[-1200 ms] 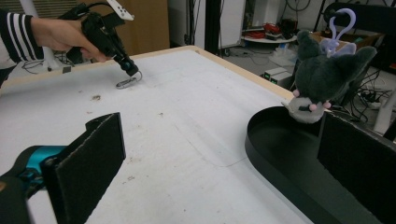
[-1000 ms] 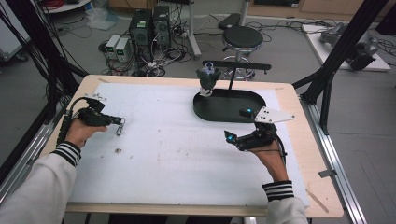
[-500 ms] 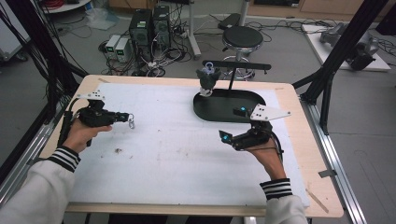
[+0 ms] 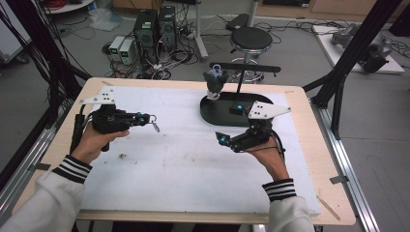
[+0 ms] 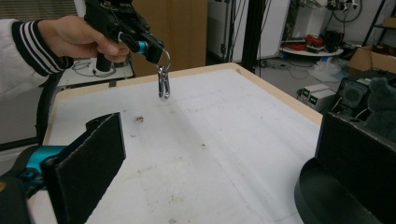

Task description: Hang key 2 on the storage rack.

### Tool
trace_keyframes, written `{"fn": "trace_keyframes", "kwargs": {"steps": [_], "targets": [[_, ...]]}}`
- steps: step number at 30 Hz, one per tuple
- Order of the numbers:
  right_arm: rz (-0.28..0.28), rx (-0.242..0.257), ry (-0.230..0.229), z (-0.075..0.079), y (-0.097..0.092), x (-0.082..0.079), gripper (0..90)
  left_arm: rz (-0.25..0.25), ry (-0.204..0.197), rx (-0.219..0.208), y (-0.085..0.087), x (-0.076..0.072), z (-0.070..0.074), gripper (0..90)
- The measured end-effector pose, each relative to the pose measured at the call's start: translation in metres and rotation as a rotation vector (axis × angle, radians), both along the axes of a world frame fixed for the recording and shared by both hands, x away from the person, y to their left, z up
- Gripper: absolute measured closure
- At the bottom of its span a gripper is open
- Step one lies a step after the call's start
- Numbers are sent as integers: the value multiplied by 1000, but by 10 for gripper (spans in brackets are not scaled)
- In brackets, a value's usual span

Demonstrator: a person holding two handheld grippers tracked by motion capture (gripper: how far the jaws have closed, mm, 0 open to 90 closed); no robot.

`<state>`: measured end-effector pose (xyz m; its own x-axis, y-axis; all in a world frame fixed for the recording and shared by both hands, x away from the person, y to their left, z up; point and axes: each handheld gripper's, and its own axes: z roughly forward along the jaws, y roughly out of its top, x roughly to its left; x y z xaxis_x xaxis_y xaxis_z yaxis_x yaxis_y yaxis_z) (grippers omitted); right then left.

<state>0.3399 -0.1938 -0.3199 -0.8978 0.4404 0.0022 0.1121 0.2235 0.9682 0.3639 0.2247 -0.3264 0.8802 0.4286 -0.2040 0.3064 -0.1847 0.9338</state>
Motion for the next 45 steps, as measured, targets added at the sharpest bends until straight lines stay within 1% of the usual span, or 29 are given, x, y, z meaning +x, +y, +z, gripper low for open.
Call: {"fn": "trace_keyframes", "kwargs": {"steps": [2, 4, 6, 8, 9, 15, 16, 19, 21, 24, 25, 27, 28, 29, 30, 31, 32, 34, 36, 37, 38, 39, 40, 43, 45], "targets": [[11, 2, -8, 3, 3, 0, 10, -25, -16, -18, -6, -1, 2, 881], [20, 7, -18, 7, 5, -1, 11, -48, -30, -55, -12, -2, 3, 881], [33, 11, -14, 10, 8, -1, 11, -70, -38, -75, -17, -3, 2, 881], [42, 19, -20, 12, 10, 0, 13, -88, -42, -77, -23, -4, 2, 881], [54, 24, -14, 13, 12, 0, 15, -102, -45, -73, -25, -4, 1, 881], [85, 14, -9, 14, 22, 4, 17, -153, -72, -111, -42, -6, 2, 881], [86, 15, -8, 13, 24, 5, 17, -155, -79, -115, -45, -6, 2, 881], [105, 10, 1, 12, 30, 7, 18, -174, -83, -128, -53, -7, 3, 881], [117, 0, 4, 12, 35, 8, 19, -184, -87, -124, -56, -7, 2, 881], [134, 2, 5, 13, 40, 10, 20, -189, -91, -127, -60, -7, 2, 881], [140, 2, 4, 14, 42, 11, 45, -196, -91, -132, -62, -7, 2, 881], [150, 4, 3, 14, 44, 13, 52, -202, -96, -126, -63, -7, 2, 881], [158, 10, 13, 14, 46, 14, 52, -204, -100, -128, -65, -7, 2, 881], [165, 10, 10, 13, 47, 15, 55, -207, -103, -134, -65, -8, 3, 881], [172, 8, 17, 13, 48, 15, 71, -212, -106, -133, -66, -8, 3, 881], [182, 2, 18, 12, 49, 16, 110, -213, -107, -129, -67, -8, 3, 881], [196, -3, 20, 11, 50, 17, 171, -213, -110, -129, -68, -8, 4, 881], [219, -12, 19, 10, 51, 17, 187, -217, -110, -128, -70, -9, 4, 881], [239, -13, 24, 9, 53, 17, 248, -225, -112, -128, -72, -9, 4, 881], [252, -9, 27, 9, 54, 17, 262, -223, -110, -129, -73, -10, 4, 881], [252, -11, 23, 9, 54, 17, 287, -227, -114, -125, -73, -9, 4, 881], [257, -11, 31, 9, 55, 17, 331, -229, -112, -128, -74, -10, 4, 881], [261, -11, 29, 8, 55, 17, 365, -227, -115, -125, -75, -10, 4, 881], [264, -17, 25, 8, 55, 17, 470, -228, -115, -129, -76, -10, 4, 881], [275, -13, 26, 8, 55, 17, 501, -235, -112, -129, -77, -10, 3, 880]]}}
